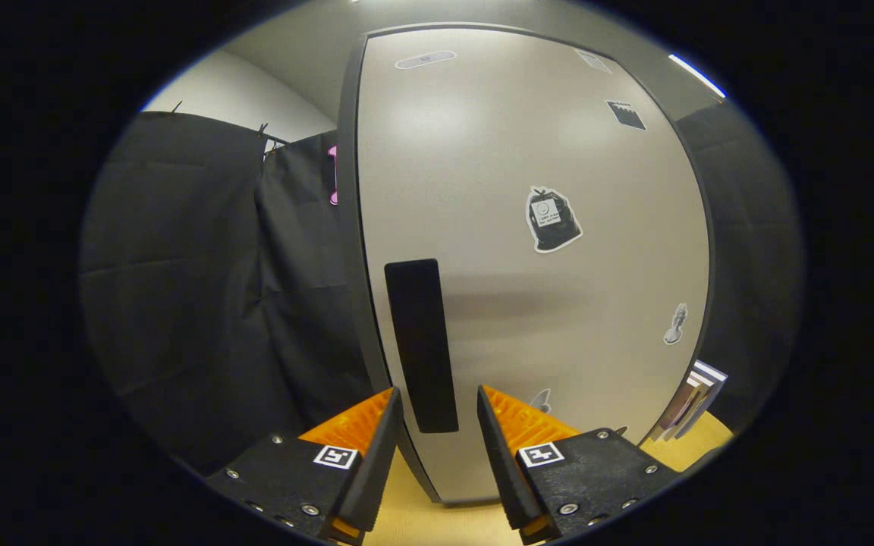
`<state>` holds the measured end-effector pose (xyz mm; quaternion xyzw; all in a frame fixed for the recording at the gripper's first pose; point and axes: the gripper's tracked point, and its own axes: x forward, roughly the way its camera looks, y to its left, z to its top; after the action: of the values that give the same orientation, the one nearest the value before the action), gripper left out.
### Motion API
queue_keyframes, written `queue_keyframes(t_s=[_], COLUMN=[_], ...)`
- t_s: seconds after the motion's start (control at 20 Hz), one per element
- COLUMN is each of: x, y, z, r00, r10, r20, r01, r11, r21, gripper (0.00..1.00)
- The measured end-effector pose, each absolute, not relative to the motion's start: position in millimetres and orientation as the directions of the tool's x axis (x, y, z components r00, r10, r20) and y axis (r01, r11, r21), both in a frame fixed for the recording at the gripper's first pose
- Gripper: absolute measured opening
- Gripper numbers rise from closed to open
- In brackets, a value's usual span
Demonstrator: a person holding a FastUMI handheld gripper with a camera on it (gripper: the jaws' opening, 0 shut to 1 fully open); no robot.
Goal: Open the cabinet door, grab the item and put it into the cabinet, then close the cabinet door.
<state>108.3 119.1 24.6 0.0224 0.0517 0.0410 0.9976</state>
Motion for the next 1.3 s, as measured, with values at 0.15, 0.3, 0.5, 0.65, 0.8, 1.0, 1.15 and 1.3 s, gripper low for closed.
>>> queue_keyframes(t_s=[0.15, 0.3, 0.5, 0.65, 0.8, 1.0, 1.15, 1.3], x=[116.7, 121.5, 120.8, 115.0, 102.6, 77.1, 66.2, 60.4], y=[125.0, 129.2, 129.1, 129.2, 129.4, 129.9, 124.6, 117.6], z=[27.0, 24.0, 23.2, 23.1, 24.2, 28.7, 27.8, 29.5], r00=[0.992, 0.992, 0.987, 0.98, 0.971, 0.946, 0.917, 0.881], r10=[0.089, 0.088, 0.135, 0.172, 0.214, 0.302, 0.378, 0.452], r20=[-0.09, -0.094, -0.091, -0.101, -0.105, -0.12, -0.127, -0.141], r01=[-0.088, -0.091, -0.141, -0.179, -0.223, -0.313, -0.39, -0.466], r11=[0.996, 0.996, 0.988, 0.981, 0.971, 0.946, 0.916, 0.88], r21=[0.015, -0.025, -0.068, -0.074, -0.086, -0.087, -0.088, -0.093], gripper=[0.58, 0.42, 0.3, 0.24, 0.23, 0.23, 0.23, 0.19])
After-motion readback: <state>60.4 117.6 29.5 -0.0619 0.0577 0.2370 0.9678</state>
